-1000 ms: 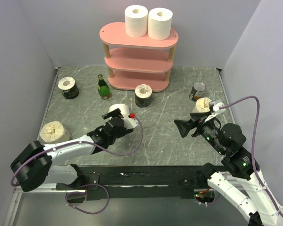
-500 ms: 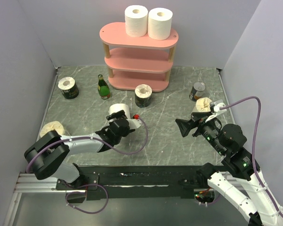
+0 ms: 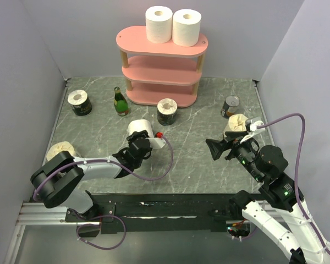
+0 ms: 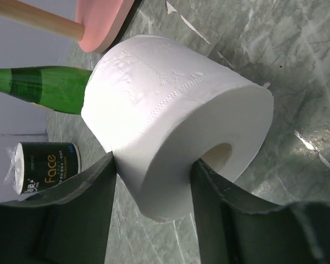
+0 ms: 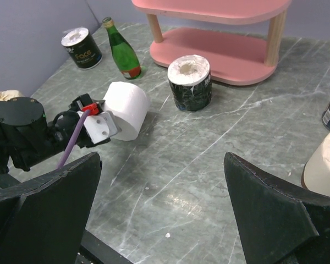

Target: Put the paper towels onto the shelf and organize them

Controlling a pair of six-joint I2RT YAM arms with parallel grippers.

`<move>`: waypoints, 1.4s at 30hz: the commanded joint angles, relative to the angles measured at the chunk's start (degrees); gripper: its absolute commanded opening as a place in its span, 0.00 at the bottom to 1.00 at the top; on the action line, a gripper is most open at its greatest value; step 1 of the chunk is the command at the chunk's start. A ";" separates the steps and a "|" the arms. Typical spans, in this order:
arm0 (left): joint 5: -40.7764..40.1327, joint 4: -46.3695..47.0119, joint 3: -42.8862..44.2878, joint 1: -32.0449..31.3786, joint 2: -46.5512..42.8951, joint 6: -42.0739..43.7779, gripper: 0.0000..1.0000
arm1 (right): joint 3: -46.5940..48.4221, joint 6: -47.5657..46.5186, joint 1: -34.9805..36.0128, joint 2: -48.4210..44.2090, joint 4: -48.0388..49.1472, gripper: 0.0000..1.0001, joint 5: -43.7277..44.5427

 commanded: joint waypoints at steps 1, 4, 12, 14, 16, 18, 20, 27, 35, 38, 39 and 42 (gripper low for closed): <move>0.55 3.86 -0.74 -0.25 0.57 -1.65 0.50 | 1.06 -0.39 0.16 -0.51 0.57 0.99 0.92; 0.99 4.05 -0.83 -0.25 -0.31 -2.18 0.50 | 1.06 -0.21 0.07 -0.60 0.48 1.00 0.84; 8.27 -15.58 8.12 3.60 -5.76 -17.95 0.42 | 1.59 0.23 0.07 -0.95 0.22 0.99 0.57; 11.44 -21.59 14.01 6.51 -5.06 -23.17 0.40 | 1.41 0.58 0.07 -1.22 0.57 1.00 0.14; 11.45 -28.52 18.22 7.39 -3.13 -27.13 0.38 | 1.41 1.10 0.16 -1.22 0.75 1.00 -0.66; 10.49 -31.98 20.52 7.57 -1.82 -29.07 0.38 | 1.85 1.46 0.16 -1.04 0.31 0.99 -1.18; 9.79 -35.85 23.25 8.18 -1.81 -30.48 0.37 | 2.29 1.46 0.07 -1.22 -0.04 1.00 -1.27; 20.58 -42.97 29.05 17.75 -3.39 -41.38 0.38 | 2.20 1.55 0.16 -3.24 -0.31 0.99 -0.92; 33.95 -48.60 32.31 27.43 0.29 -48.50 0.44 | 3.08 2.07 0.16 -2.19 -1.54 0.99 -1.01; 32.48 -49.74 32.92 28.84 0.56 -49.81 0.68 | 3.52 1.99 0.16 -2.18 -1.89 1.00 -0.84; 31.85 -49.92 33.01 29.36 0.39 -50.08 0.73 | 3.69 1.90 0.16 -2.27 -1.98 1.00 -0.66; 35.17 -49.83 34.23 32.51 -0.23 -52.62 0.81 | 4.22 1.72 0.07 -2.62 -2.51 0.99 -0.48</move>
